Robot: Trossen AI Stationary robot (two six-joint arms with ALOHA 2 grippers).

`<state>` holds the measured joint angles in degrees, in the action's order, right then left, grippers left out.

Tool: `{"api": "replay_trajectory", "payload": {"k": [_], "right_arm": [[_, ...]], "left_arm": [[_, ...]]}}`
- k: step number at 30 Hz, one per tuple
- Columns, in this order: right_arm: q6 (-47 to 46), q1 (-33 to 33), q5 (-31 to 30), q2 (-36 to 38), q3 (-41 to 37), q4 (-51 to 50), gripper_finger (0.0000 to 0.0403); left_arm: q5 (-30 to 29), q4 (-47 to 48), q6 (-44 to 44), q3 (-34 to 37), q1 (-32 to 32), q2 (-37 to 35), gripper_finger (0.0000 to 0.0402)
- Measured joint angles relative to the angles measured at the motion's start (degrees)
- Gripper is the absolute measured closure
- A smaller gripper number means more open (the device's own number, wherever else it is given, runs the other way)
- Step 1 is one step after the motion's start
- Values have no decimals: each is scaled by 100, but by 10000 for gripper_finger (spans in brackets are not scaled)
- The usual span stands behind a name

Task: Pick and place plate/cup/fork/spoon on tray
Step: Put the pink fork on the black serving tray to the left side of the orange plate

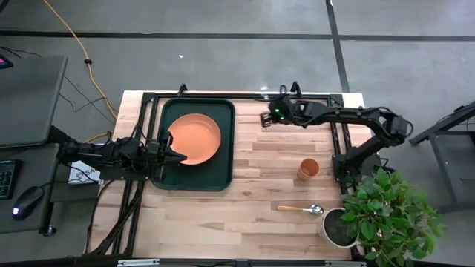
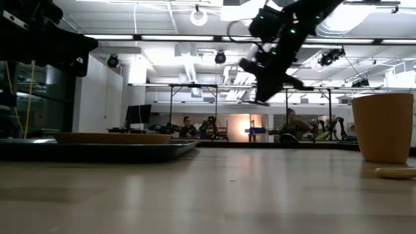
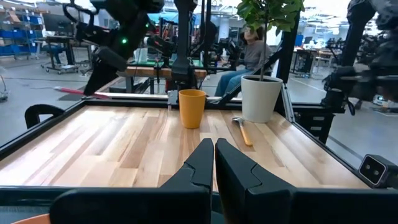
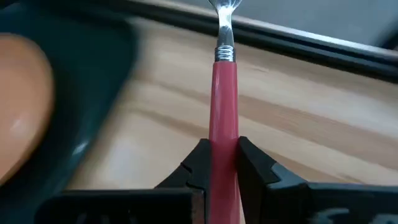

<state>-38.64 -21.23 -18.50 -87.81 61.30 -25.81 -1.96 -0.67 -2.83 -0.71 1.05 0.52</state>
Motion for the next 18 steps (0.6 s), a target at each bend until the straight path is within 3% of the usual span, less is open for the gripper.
{"api": "replay_trajectory", "payload": {"k": [10, 18], "right_arm": [[2997, 328, 682, -2157, 2914, -619, 373], [4936, 249, 641, -3988, 5238, -1730, 373]], "left_arm": [[1, -1, 0, 0, 0, 0, 398], [2, 0, 0, 0, -1, 0, 398]]}}
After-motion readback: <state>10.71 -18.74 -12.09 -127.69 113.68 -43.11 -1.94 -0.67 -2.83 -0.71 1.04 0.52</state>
